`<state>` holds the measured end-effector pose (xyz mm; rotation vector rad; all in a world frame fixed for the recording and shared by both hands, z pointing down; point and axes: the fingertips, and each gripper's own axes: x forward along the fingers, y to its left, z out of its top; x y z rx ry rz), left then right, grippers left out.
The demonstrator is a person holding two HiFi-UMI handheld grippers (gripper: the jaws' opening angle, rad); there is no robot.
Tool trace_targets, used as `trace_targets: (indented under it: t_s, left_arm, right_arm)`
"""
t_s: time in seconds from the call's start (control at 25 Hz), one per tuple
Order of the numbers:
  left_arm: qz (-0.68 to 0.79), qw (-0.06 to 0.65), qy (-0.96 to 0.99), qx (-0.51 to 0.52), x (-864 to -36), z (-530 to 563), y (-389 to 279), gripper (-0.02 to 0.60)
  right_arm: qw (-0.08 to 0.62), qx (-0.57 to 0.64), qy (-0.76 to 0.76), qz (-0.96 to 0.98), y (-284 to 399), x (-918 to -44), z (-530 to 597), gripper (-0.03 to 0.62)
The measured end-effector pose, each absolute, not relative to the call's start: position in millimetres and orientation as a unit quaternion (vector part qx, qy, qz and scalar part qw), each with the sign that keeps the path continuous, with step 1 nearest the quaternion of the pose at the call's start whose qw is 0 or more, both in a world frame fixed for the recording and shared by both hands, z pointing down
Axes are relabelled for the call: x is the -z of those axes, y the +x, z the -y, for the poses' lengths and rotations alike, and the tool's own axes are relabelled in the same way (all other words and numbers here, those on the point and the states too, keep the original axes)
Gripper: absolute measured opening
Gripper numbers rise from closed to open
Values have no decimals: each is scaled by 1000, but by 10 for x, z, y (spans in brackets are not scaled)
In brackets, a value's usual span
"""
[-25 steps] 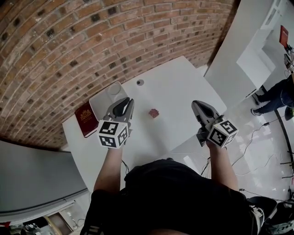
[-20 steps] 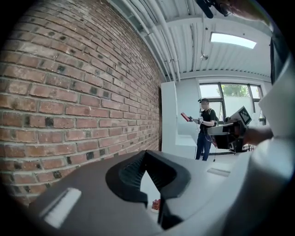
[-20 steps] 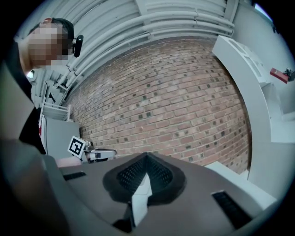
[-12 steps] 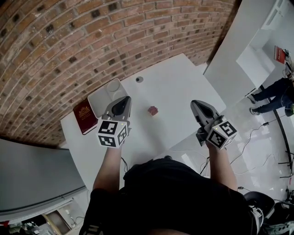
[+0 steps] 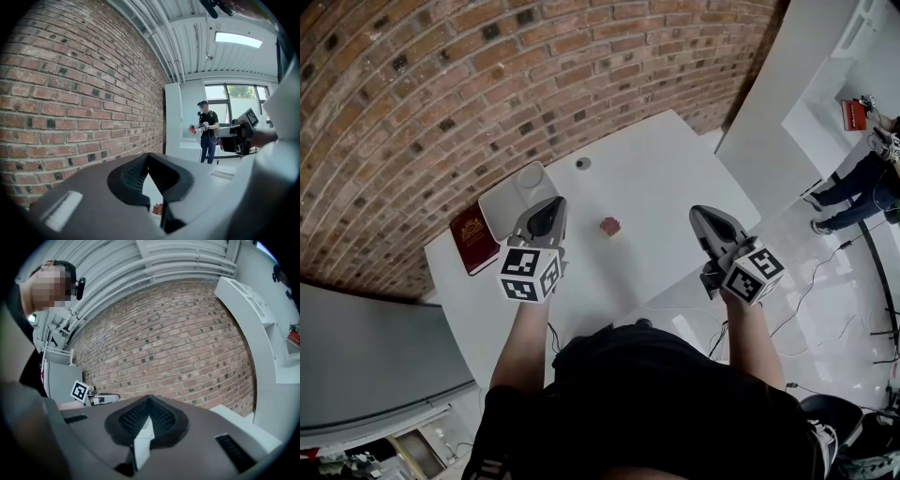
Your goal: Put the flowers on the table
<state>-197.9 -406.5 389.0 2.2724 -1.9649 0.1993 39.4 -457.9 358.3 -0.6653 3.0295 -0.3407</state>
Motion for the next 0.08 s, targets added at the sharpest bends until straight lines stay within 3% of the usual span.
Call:
trace_targets:
  t_s: [0.08]
  left_arm:
    - [652,65,752,-67,-3894,4069,-1951,12]
  right_arm:
    - [13,111,-213,-971,429,-3583,4583,11]
